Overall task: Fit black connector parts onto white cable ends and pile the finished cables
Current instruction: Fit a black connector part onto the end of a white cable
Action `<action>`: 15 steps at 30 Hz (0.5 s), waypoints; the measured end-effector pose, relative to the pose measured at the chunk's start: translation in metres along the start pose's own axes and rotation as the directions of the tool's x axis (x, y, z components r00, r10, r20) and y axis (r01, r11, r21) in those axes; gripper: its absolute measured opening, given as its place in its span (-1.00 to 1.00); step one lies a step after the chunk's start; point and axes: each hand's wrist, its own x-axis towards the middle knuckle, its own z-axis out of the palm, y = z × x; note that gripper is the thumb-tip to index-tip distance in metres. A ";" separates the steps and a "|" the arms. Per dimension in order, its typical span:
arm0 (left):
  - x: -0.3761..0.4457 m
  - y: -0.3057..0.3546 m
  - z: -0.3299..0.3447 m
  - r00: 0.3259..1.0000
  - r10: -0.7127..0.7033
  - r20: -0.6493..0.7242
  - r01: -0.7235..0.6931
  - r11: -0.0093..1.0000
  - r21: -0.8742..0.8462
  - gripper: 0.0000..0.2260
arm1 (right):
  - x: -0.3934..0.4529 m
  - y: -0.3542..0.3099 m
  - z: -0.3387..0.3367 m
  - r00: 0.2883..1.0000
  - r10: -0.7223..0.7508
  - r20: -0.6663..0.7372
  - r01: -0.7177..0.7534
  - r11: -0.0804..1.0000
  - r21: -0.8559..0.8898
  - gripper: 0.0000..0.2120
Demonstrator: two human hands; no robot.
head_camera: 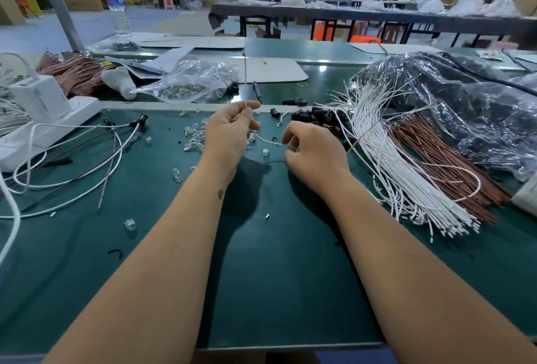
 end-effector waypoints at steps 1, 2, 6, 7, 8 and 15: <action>0.000 0.000 0.001 1.000 0.004 0.005 -0.004 1.000 0.012 -0.81 | 0.000 0.001 0.000 1.000 0.008 -0.010 -0.008 1.000 -0.009 -0.77; -0.001 0.000 0.002 1.000 0.009 0.011 -0.009 1.000 0.026 -0.81 | 0.001 0.001 0.000 1.000 0.016 -0.024 -0.016 1.000 -0.020 -0.76; 0.001 0.001 0.001 0.998 0.049 -0.030 -0.048 0.999 0.015 -0.81 | 0.004 0.006 -0.002 0.995 0.023 -0.099 -0.041 0.981 -0.192 -0.80; 0.002 0.001 -0.001 0.995 0.057 -0.078 -0.058 0.998 -0.011 -0.80 | 0.005 0.009 -0.003 0.991 0.029 -0.131 -0.058 0.972 -0.226 -0.83; 0.004 0.001 -0.004 0.988 0.058 -0.144 -0.063 0.998 -0.028 -0.79 | 0.006 0.012 -0.005 0.985 0.038 -0.166 -0.077 0.969 -0.235 -0.83; 0.019 0.000 -0.026 0.829 -0.027 -0.558 0.037 0.999 0.007 -0.77 | 0.005 0.010 -0.015 0.895 0.155 -0.419 -0.171 0.985 -0.002 -0.60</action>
